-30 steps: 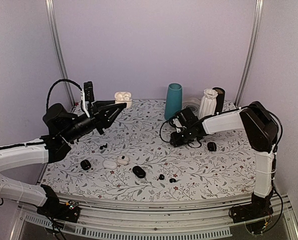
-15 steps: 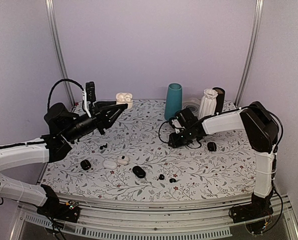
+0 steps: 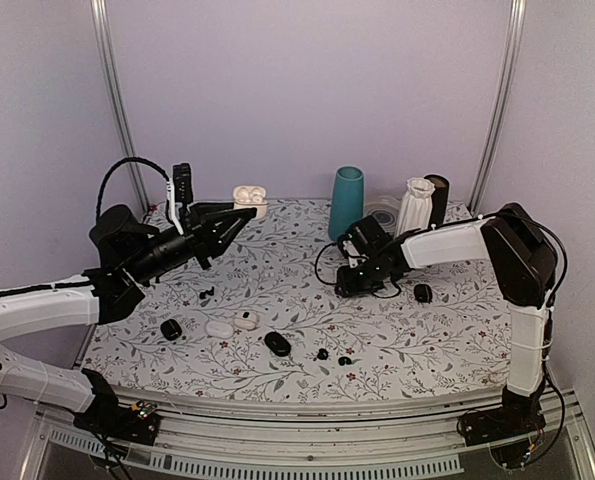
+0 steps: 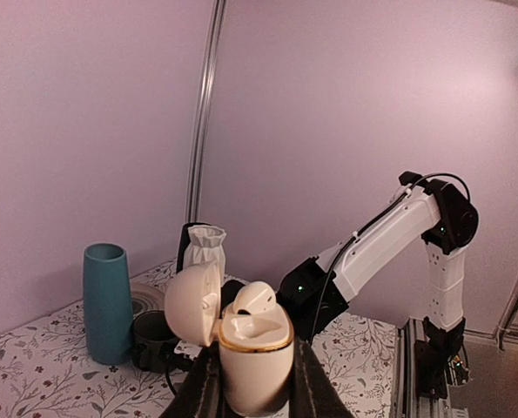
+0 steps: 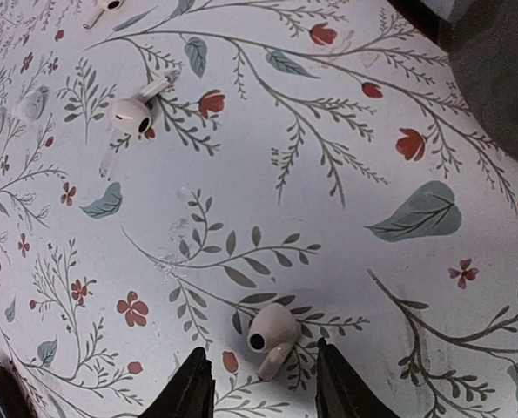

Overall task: Insert the wireless bluetooth earbuds into the charging case
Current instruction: Pick up the left earbud from the center of the board.

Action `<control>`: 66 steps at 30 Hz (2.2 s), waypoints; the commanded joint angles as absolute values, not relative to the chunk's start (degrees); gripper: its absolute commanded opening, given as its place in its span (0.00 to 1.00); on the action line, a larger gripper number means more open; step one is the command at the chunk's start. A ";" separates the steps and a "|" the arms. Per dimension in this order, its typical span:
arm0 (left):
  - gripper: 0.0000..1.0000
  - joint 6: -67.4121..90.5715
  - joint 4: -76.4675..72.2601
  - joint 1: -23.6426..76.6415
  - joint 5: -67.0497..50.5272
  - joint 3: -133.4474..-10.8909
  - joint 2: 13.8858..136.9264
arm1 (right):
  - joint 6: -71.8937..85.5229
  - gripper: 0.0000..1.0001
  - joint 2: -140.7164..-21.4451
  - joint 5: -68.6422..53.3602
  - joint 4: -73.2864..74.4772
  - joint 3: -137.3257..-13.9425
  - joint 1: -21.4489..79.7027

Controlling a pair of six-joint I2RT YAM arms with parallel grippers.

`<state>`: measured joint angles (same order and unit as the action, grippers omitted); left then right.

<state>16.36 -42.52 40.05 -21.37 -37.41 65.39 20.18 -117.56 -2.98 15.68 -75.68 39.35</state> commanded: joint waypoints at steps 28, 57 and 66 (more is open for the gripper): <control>0.00 15.91 -43.86 39.28 -20.74 -37.28 64.42 | 19.40 0.36 -126.28 5.37 29.90 -90.60 41.26; 0.00 15.99 -44.12 39.02 -21.03 -37.12 65.02 | 19.69 0.22 -129.78 8.85 38.89 -96.23 43.34; 0.00 16.60 -44.03 38.92 -20.92 -37.48 65.60 | 19.73 0.14 -127.78 7.22 37.19 -93.96 43.33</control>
<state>16.34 -42.57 39.83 -21.15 -37.39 65.25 19.49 -128.22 8.82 35.73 -96.03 42.87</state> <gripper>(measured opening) 0.214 0.165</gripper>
